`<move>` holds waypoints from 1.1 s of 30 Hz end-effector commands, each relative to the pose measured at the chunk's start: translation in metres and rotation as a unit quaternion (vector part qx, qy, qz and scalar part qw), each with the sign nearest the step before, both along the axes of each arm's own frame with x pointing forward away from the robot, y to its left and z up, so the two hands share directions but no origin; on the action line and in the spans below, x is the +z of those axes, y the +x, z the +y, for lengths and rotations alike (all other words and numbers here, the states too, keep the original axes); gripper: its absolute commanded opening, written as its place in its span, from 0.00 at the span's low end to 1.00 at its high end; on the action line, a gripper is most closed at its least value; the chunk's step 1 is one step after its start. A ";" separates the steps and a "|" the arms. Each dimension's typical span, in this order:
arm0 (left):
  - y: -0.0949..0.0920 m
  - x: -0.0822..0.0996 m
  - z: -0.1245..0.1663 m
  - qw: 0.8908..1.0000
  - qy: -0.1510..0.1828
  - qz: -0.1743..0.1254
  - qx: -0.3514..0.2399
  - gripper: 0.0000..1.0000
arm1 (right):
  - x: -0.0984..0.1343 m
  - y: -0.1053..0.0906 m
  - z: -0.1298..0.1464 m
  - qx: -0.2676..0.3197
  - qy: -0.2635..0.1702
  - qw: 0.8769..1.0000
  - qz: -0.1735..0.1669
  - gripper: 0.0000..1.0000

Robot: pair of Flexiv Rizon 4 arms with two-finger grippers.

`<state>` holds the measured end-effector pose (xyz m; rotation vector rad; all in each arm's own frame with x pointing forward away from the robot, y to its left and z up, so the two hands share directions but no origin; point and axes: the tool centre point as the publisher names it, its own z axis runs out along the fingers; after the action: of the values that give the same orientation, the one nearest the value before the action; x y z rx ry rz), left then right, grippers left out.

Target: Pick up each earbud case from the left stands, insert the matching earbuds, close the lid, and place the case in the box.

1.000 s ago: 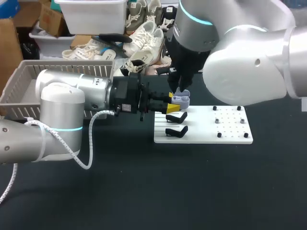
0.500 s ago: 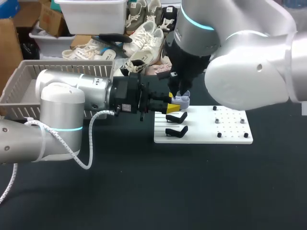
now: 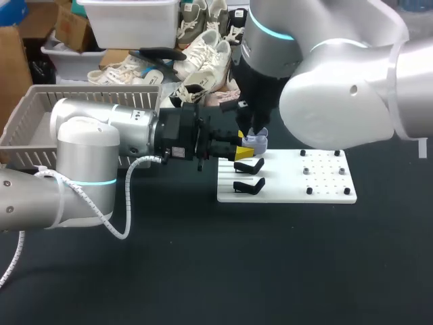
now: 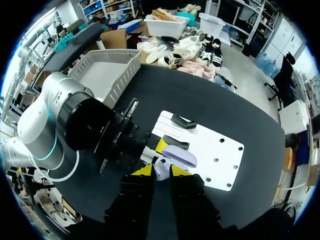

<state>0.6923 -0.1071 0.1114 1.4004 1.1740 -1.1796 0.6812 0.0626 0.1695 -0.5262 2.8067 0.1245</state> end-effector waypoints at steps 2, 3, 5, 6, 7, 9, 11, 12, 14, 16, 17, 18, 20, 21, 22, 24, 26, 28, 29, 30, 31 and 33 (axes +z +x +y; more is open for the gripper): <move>0.000 0.000 -0.001 1.000 0.000 0.000 0.000 0.00 | 0.000 0.001 0.000 -0.003 -0.002 1.000 0.002 0.00; 0.000 0.000 -0.001 1.000 0.000 0.000 0.000 0.00 | 0.000 0.001 0.000 -0.003 -0.002 1.000 0.002 0.00; 0.000 0.000 -0.001 1.000 0.000 0.000 0.000 0.00 | -0.001 0.001 0.000 -0.004 -0.002 1.000 0.002 0.00; 0.000 0.000 -0.001 1.000 0.000 0.000 0.000 0.00 | -0.001 0.001 0.000 -0.004 -0.003 1.000 0.001 0.00; 0.000 0.000 -0.001 1.000 0.000 0.000 0.000 0.00 | -0.001 0.001 -0.001 -0.005 -0.003 1.000 0.001 0.00; 0.000 0.000 -0.001 1.000 0.000 0.000 0.000 0.00 | -0.002 0.002 -0.001 -0.005 -0.003 1.000 0.002 0.00; 0.000 0.000 -0.001 1.000 0.000 0.000 0.000 0.00 | -0.003 0.002 -0.001 -0.006 -0.004 1.000 0.003 0.00; 0.000 0.000 -0.001 1.000 0.000 0.000 0.000 0.00 | -0.003 0.002 -0.001 -0.006 -0.004 1.000 0.003 0.00; 0.000 0.000 -0.001 1.000 0.000 0.000 0.000 0.00 | -0.004 0.002 -0.001 -0.006 -0.004 1.000 0.003 0.00; 0.000 0.000 -0.001 1.000 0.000 0.000 0.000 0.00 | -0.004 0.002 -0.001 -0.006 -0.004 1.000 0.004 0.00; 0.000 0.000 -0.001 1.000 0.000 0.000 0.000 0.00 | -0.004 0.003 -0.001 -0.006 -0.004 1.000 0.004 0.00; 0.000 0.000 -0.001 1.000 0.000 0.000 0.000 0.00 | -0.005 0.003 -0.001 -0.007 -0.004 1.000 0.004 0.00; 0.000 0.000 -0.001 1.000 0.000 0.000 0.000 0.00 | -0.005 0.003 -0.001 -0.007 -0.004 1.000 0.004 0.00; 0.000 0.000 -0.001 1.000 0.000 0.000 0.000 0.00 | -0.005 0.003 -0.001 -0.007 -0.005 1.000 0.004 0.00; 0.000 0.000 -0.001 1.000 0.000 0.000 0.000 0.00 | -0.005 0.003 -0.001 -0.007 -0.005 1.000 0.004 0.00; 0.000 0.000 -0.001 1.000 0.000 0.000 0.000 0.00 | -0.006 0.003 -0.001 -0.007 -0.006 1.000 0.004 0.00; 0.000 0.000 -0.001 1.000 0.000 0.000 0.000 0.00 | -0.006 0.003 -0.001 -0.007 -0.007 1.000 0.004 0.00; 0.000 0.000 -0.001 1.000 0.000 0.000 0.000 0.00 | -0.007 0.003 -0.001 -0.007 -0.008 1.000 0.005 0.00; 0.000 0.000 -0.001 1.000 0.000 0.000 0.000 0.00 | -0.007 0.003 -0.001 -0.007 -0.009 1.000 0.005 0.00; 0.000 0.000 -0.001 1.000 0.000 0.000 0.000 0.00 | -0.008 0.003 -0.001 -0.007 -0.009 1.000 0.005 0.00; 0.000 0.000 -0.001 1.000 0.000 0.000 0.000 0.00 | -0.008 0.004 -0.001 -0.007 -0.010 1.000 0.006 0.00; 0.000 0.000 -0.001 1.000 0.000 0.000 0.000 0.00 | -0.008 0.004 -0.001 -0.006 -0.011 1.000 0.006 0.00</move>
<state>0.6923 -0.1071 0.1114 1.4004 1.1740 -1.1796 0.6842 0.0603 0.1611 -0.5154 2.8223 0.1014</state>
